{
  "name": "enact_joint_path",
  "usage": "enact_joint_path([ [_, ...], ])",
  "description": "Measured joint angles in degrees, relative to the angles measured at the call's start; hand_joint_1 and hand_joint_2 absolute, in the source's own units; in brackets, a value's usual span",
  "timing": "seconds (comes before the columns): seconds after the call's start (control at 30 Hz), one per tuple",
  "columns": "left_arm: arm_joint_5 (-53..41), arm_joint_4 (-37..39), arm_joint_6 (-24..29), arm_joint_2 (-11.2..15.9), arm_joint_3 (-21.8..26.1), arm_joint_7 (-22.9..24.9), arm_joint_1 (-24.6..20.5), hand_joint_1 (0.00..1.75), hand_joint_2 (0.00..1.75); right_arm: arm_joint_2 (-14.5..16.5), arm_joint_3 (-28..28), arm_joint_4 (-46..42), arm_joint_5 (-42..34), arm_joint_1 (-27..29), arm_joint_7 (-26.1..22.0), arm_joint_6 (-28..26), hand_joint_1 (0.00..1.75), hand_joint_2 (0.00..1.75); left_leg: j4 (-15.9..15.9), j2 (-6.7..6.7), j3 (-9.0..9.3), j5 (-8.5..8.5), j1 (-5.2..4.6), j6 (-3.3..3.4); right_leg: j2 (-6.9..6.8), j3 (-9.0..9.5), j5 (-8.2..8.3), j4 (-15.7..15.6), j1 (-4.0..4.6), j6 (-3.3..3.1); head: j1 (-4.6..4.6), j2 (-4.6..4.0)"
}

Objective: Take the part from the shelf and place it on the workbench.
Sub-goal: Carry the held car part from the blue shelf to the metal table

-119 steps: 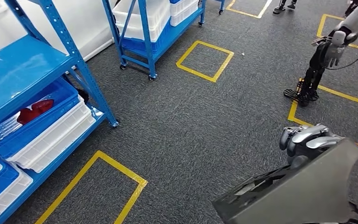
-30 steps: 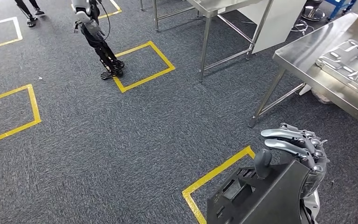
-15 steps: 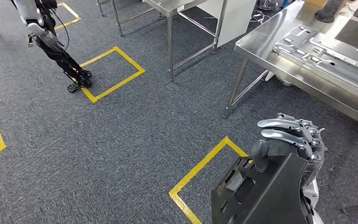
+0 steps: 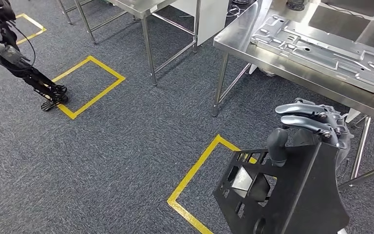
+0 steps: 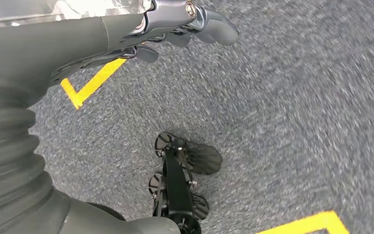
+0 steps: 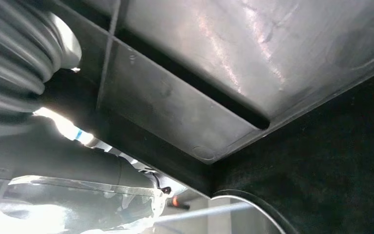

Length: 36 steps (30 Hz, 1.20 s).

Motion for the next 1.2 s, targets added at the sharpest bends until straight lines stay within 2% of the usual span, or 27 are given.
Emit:
enact_joint_path([
  [0.07,0.0,0.0,0.0,-0.1,0.0,0.0,-0.1,0.00,1.75,0.2,0.0,0.3,0.1,-0.5,0.1,0.1,1.75,1.75,0.0,0.91,0.19,-0.23,0.05,-0.60,1.36,-0.16,0.32,-0.2,-0.08,-0.53,0.00,0.00],
  [0.1,0.0,0.0,-0.1,-0.2,0.1,0.0,-0.2,0.00,1.75,0.3,0.0,0.4,0.3,-0.7,0.1,0.1,1.75,1.75,0.5,0.36,0.10,-0.74,0.17,-0.93,2.01,-0.14,0.48,-0.3,-0.23,-0.86,-0.03,0.00],
  [0.13,-0.1,0.0,-0.2,-0.2,0.1,0.0,-0.2,0.00,1.75,0.4,0.0,0.5,0.4,-1.0,0.3,0.1,1.75,1.75,1.9,-0.84,-0.45,-1.81,0.34,-1.21,2.64,-0.10,0.66,-0.5,-0.41,-1.18,-0.07,0.00],
  [0.2,-0.2,0.0,-0.4,-0.2,0.1,0.0,-0.1,0.00,1.75,0.8,0.0,0.7,0.9,-1.3,0.7,0.0,1.75,1.75,8.6,-4.09,-3.37,-5.43,0.60,-1.67,3.94,-0.10,0.85,-0.7,-0.59,-1.57,-0.23,0.00],
  [0.23,-0.3,0.0,-0.4,-0.2,0.2,0.0,0.0,0.00,1.75,1.0,0.0,0.8,1.1,-1.4,0.9,0.0,1.75,1.75,12.8,-4.97,-5.35,-7.15,0.64,-1.81,4.67,-0.12,0.88,-0.6,-0.58,-1.66,-0.29,0.00],
  [0.27,-0.4,0.0,-0.5,-0.2,0.2,0.0,0.1,0.00,1.75,1.0,0.0,0.9,1.2,-1.4,1.1,0.0,1.75,1.75,16.0,-5.36,-6.96,-8.03,0.64,-1.89,5.49,-0.11,0.89,-0.6,-0.56,-1.69,-0.32,0.00],
  [0.3,-0.3,0.0,-0.6,-0.3,0.3,0.0,0.2,0.00,1.75,1.1,0.0,1.0,1.3,-1.4,1.2,0.0,1.75,1.75,17.2,-5.51,-7.71,-7.75,0.64,-1.90,6.32,-0.07,0.89,-0.6,-0.55,-1.69,-0.32,0.00],
  [0.33,-0.2,0.0,-0.8,-0.3,0.5,0.0,0.3,0.00,1.75,1.1,0.0,1.1,1.3,-1.4,1.3,0.1,1.75,1.75,16.1,-5.62,-7.38,-6.35,0.65,-1.82,7.14,0.03,0.90,-0.6,-0.54,-1.67,-0.32,0.00],
  [0.37,-0.1,0.0,-1.0,-0.2,0.7,-0.1,0.2,0.00,1.75,1.2,0.0,1.2,1.4,-1.5,1.4,0.2,1.75,1.75,12.9,-6.09,-6.07,-4.12,0.66,-1.66,7.93,0.15,0.88,-0.5,-0.55,-1.62,-0.32,-0.01],
  [0.43,0.1,0.0,-1.3,-0.2,1.1,-0.3,0.2,0.00,1.75,1.5,0.0,1.4,1.5,-1.9,1.7,0.6,1.75,1.75,4.8,-8.98,-2.83,-0.25,0.85,-1.17,9.44,0.10,0.83,-0.3,-0.55,-1.30,-0.29,-0.01],
  [0.5,0.3,0.0,-1.7,-0.2,1.3,-0.6,0.2,0.00,1.75,1.7,0.1,1.6,1.6,-2.4,2.1,1.0,1.75,1.75,0.9,-11.01,-1.34,0.80,0.88,-0.70,10.92,-0.45,0.99,-0.2,-0.68,-0.56,-0.28,-0.01],
  [0.57,0.4,0.0,-2.2,-0.2,1.4,-0.9,0.1,0.00,1.75,1.9,0.2,1.8,1.6,-2.8,2.2,1.2,1.75,1.75,0.5,-9.99,-1.20,0.81,0.86,-0.13,12.18,-0.95,1.31,-0.2,-0.89,0.30,-0.30,0.00],
  [0.6,0.4,0.0,-2.5,-0.2,1.4,-1.0,0.0,0.00,1.75,1.9,0.2,1.9,1.6,-2.9,2.3,1.2,1.75,1.75,0.2,-9.24,-1.14,0.99,0.92,0.27,11.57,-1.22,1.09,0.1,-0.84,0.63,-0.27,-0.01],
  [0.67,0.5,0.0,-2.9,-0.3,1.5,-1.2,-0.2,0.00,1.75,1.9,0.2,2.2,1.5,-3.6,2.4,1.3,1.75,1.75,-0.3,-7.60,-1.00,1.32,1.06,1.00,8.44,-2.96,-1.03,3.6,-0.62,1.04,0.06,-0.01],
  [0.7,0.6,0.0,-3.0,-0.3,1.5,-1.3,-0.1,0.00,1.75,2.0,0.2,2.4,1.4,-3.8,2.4,1.3,1.75,1.75,-0.3,-6.82,-1.00,1.33,0.90,1.19,6.50,-4.59,-2.82,7.0,-0.60,1.17,0.22,-0.01],
  [0.73,0.6,0.0,-3.1,-0.3,1.5,-1.3,0.0,0.00,1.75,2.0,0.3,2.5,1.4,-4.0,2.5,1.4,1.75,1.75,-0.3,-6.02,-1.04,1.29,0.79,1.32,5.45,-6.48,-4.58,10.9,-0.68,1.28,0.38,0.00],
  [0.77,0.6,0.0,-3.2,-0.3,1.6,-1.3,0.0,0.00,1.75,2.1,0.4,2.7,1.3,-4.0,2.5,1.5,1.75,1.75,-0.3,-5.22,-1.09,1.24,0.69,1.36,4.92,-8.10,-5.79,14.2,-0.77,1.40,0.38,0.00],
  [0.8,0.6,0.0,-3.3,-0.4,1.6,-1.3,0.1,0.00,1.75,2.1,0.4,2.9,1.2,-4.0,2.6,1.6,1.75,1.75,-0.2,-4.45,-1.12,1.20,0.63,1.39,4.66,-8.99,-6.14,16.2,-0.84,1.48,0.40,0.00],
  [0.83,0.6,0.0,-3.3,-0.4,1.6,-1.3,0.0,0.00,1.75,2.1,0.5,3.1,1.2,-4.0,2.6,1.7,1.75,1.75,-0.1,-3.70,-1.14,1.13,0.59,1.36,4.47,-8.81,-5.48,16.0,-0.87,1.50,0.40,0.00],
  [0.87,0.6,0.0,-3.4,-0.4,1.7,-1.3,0.0,0.00,1.75,2.1,0.5,3.2,1.2,-4.1,2.6,1.8,1.75,1.75,-0.1,-3.00,-1.12,1.03,0.56,1.29,4.18,-7.46,-3.94,13.6,-0.87,1.45,0.40,0.00],
  [0.9,0.6,0.0,-3.4,-0.4,1.7,-1.3,-0.1,0.00,1.75,2.1,0.5,3.3,1.1,-4.2,2.7,1.9,1.75,1.75,0.0,-2.42,-1.06,0.91,0.53,1.17,3.42,-5.27,-2.02,9.7,-0.80,1.30,0.41,0.00],
  [0.93,0.6,0.0,-3.5,-0.5,1.8,-1.4,-0.1,0.00,1.75,2.1,0.6,3.3,1.1,-4.4,2.7,2.0,1.75,1.75,0.2,-1.87,-1.00,0.73,0.39,0.96,2.05,-3.05,-0.65,5.6,-0.54,1.06,0.42,0.00],
  [1.0,0.6,0.0,-3.6,-0.5,2.0,-1.4,-0.2,0.00,1.75,2.4,0.6,3.4,1.1,-4.9,2.9,2.1,1.75,1.75,0.4,-0.85,-0.87,0.40,0.07,0.44,0.31,-0.58,0.52,0.6,-0.01,0.37,0.34,0.00],
  [1.03,0.6,0.0,-3.6,-0.5,2.1,-1.4,-0.2,0.00,1.75,2.5,0.7,3.4,1.1,-5.1,3.0,2.2,1.75,1.75,0.4,-0.29,-0.80,0.29,-0.06,0.15,0.28,-0.49,0.35,0.1,0.24,0.06,0.29,0.00],
  [1.1,0.6,0.0,-3.8,-0.5,2.3,-1.4,-0.4,0.00,1.75,2.7,0.7,3.5,1.0,-5.2,3.2,2.4,1.75,1.75,0.5,0.46,-0.61,0.01,0.02,-0.48,1.73,-0.61,0.63,-0.1,0.10,-0.55,0.27,0.00],
  [1.13,0.5,0.0,-3.9,-0.6,2.4,-1.4,-0.5,0.00,1.75,2.7,0.8,3.5,1.1,-5.3,3.2,2.6,1.75,1.75,1.0,-0.18,-0.73,-0.51,0.15,-0.81,2.36,-0.57,0.81,-0.3,-0.05,-0.83,0.25,0.00],
  [1.2,0.3,0.0,-4.2,-0.6,2.4,-1.4,-0.5,0.00,1.75,3.0,0.8,3.6,1.1,-5.3,3.3,2.9,1.75,1.75,5.5,-3.02,-2.61,-3.38,0.47,-1.37,3.54,-0.46,1.09,-0.6,-0.32,-1.34,0.22,0.00],
])
